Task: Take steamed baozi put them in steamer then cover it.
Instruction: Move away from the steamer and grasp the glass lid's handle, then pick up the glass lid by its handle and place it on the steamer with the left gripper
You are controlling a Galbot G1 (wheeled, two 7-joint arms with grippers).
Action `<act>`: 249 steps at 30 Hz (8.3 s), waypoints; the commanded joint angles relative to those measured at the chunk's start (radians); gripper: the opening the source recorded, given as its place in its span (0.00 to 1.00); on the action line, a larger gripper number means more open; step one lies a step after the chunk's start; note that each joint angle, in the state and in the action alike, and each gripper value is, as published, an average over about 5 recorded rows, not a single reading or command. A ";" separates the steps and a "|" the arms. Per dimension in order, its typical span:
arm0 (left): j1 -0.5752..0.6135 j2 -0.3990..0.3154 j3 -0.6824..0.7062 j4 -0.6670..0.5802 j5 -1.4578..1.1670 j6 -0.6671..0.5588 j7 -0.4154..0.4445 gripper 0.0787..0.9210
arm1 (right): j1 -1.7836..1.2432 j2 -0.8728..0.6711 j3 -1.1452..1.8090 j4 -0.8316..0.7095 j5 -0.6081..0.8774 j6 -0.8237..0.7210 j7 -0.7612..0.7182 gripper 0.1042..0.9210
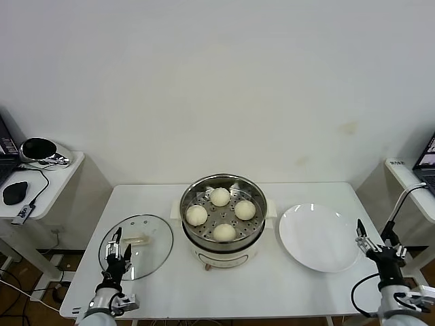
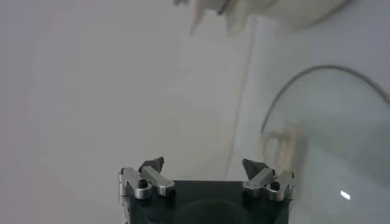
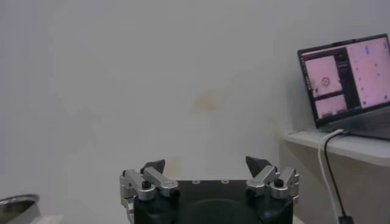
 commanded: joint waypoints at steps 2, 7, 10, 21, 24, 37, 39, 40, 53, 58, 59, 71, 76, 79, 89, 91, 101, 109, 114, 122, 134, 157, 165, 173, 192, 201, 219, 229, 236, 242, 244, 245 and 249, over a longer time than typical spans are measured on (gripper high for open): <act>-0.054 -0.007 0.020 0.089 0.122 0.049 -0.001 0.88 | 0.001 0.013 0.016 -0.012 -0.003 0.004 -0.002 0.88; -0.093 -0.008 0.021 0.138 0.121 0.050 -0.035 0.88 | -0.001 0.020 0.016 -0.014 -0.008 0.008 -0.003 0.88; -0.118 -0.011 0.025 0.163 0.120 0.053 -0.040 0.88 | -0.003 0.025 0.018 -0.018 -0.017 0.012 -0.004 0.88; -0.164 -0.020 0.033 0.221 0.129 0.076 -0.039 0.88 | -0.006 0.039 0.021 -0.026 -0.041 0.025 -0.007 0.88; -0.173 -0.021 0.032 0.228 0.126 0.095 -0.044 0.88 | -0.004 0.040 0.020 -0.029 -0.044 0.027 -0.007 0.88; -0.208 -0.037 0.033 0.261 0.105 0.113 -0.056 0.88 | -0.002 0.039 0.017 -0.038 -0.051 0.033 -0.007 0.88; -0.211 -0.038 0.033 0.263 0.102 0.115 -0.055 0.88 | -0.003 0.040 0.016 -0.039 -0.052 0.034 -0.007 0.88; -0.212 -0.039 0.034 0.263 0.102 0.116 -0.054 0.88 | -0.004 0.040 0.015 -0.039 -0.053 0.035 -0.008 0.88; -0.236 -0.043 0.046 0.277 0.096 0.122 -0.049 0.88 | -0.012 0.044 0.014 -0.038 -0.056 0.042 -0.008 0.88; -0.251 -0.044 0.049 0.282 0.093 0.122 -0.044 0.88 | -0.012 0.045 0.010 -0.035 -0.058 0.043 -0.008 0.88; -0.255 -0.045 0.050 0.286 0.092 0.122 -0.044 0.88 | -0.011 0.046 0.009 -0.035 -0.059 0.043 -0.008 0.88; -0.286 -0.041 0.059 0.355 0.071 0.118 -0.066 0.88 | -0.017 0.045 0.014 -0.033 -0.061 0.046 -0.009 0.88; -0.274 -0.034 0.057 0.349 0.056 0.117 -0.070 0.88 | -0.014 0.045 0.014 -0.035 -0.061 0.045 -0.009 0.88; -0.271 -0.031 0.057 0.346 0.046 0.114 -0.071 0.84 | -0.014 0.044 0.012 -0.034 -0.062 0.045 -0.009 0.88; -0.277 -0.032 0.064 0.352 0.045 0.107 -0.069 0.51 | -0.017 0.046 0.009 -0.035 -0.065 0.046 -0.009 0.88; -0.277 -0.032 0.064 0.353 0.044 0.105 -0.069 0.44 | -0.017 0.047 0.008 -0.036 -0.066 0.046 -0.010 0.88; -0.246 -0.011 0.060 0.270 -0.016 0.126 -0.031 0.10 | -0.010 0.041 0.016 -0.028 -0.059 0.036 -0.003 0.88; -0.148 -0.006 0.037 -0.037 -0.152 0.291 0.106 0.08 | -0.008 0.038 0.009 -0.020 -0.051 0.026 -0.005 0.88; -0.102 0.026 0.027 -0.172 -0.118 0.399 0.102 0.08 | -0.013 0.035 -0.002 -0.020 -0.044 0.026 -0.005 0.88; -0.105 0.047 0.026 -0.309 0.084 0.599 0.213 0.08 | -0.014 0.032 -0.023 -0.028 -0.041 0.027 -0.005 0.88; -0.219 -0.061 0.185 -0.389 0.310 0.650 0.374 0.08 | -0.046 0.060 -0.047 -0.008 -0.093 0.026 -0.013 0.88; -0.443 -0.270 0.577 -0.225 0.439 0.668 0.427 0.08 | -0.060 0.163 -0.011 0.003 -0.161 0.041 -0.012 0.88; -0.458 -0.294 0.649 -0.159 0.379 0.688 0.421 0.08 | -0.056 0.163 -0.018 -0.004 -0.166 0.041 -0.012 0.88; -0.518 -0.294 0.710 -0.074 0.332 0.704 0.411 0.08 | -0.046 0.167 -0.023 -0.012 -0.168 0.042 -0.012 0.88; -0.535 -0.294 0.691 0.042 0.399 0.691 0.394 0.08 | -0.027 0.166 -0.023 -0.022 -0.163 0.042 -0.012 0.88; -0.522 -0.294 0.681 0.051 0.408 0.707 0.418 0.08 | -0.027 0.169 -0.028 -0.025 -0.163 0.045 -0.013 0.88; -0.511 -0.295 0.694 0.031 0.400 0.706 0.425 0.08 | -0.027 0.170 -0.030 -0.031 -0.169 0.049 -0.013 0.88; -0.509 -0.294 0.685 0.054 0.401 0.698 0.410 0.08 | -0.026 0.169 -0.031 -0.034 -0.170 0.051 -0.013 0.88; -0.510 -0.294 0.682 0.070 0.401 0.687 0.395 0.08 | -0.027 0.169 -0.031 -0.036 -0.171 0.055 -0.014 0.88; -0.500 -0.293 0.677 0.071 0.408 0.672 0.394 0.08 | -0.029 0.169 -0.030 -0.036 -0.171 0.057 -0.014 0.88; -0.498 -0.293 0.678 0.066 0.407 0.669 0.392 0.08 | -0.028 0.169 -0.031 -0.036 -0.171 0.056 -0.014 0.88; -0.497 -0.293 0.678 0.064 0.405 0.666 0.389 0.08 | -0.028 0.170 -0.031 -0.035 -0.171 0.056 -0.014 0.88; -0.495 -0.288 0.679 0.046 0.390 0.649 0.381 0.08 | -0.028 0.170 -0.032 -0.035 -0.171 0.057 -0.014 0.88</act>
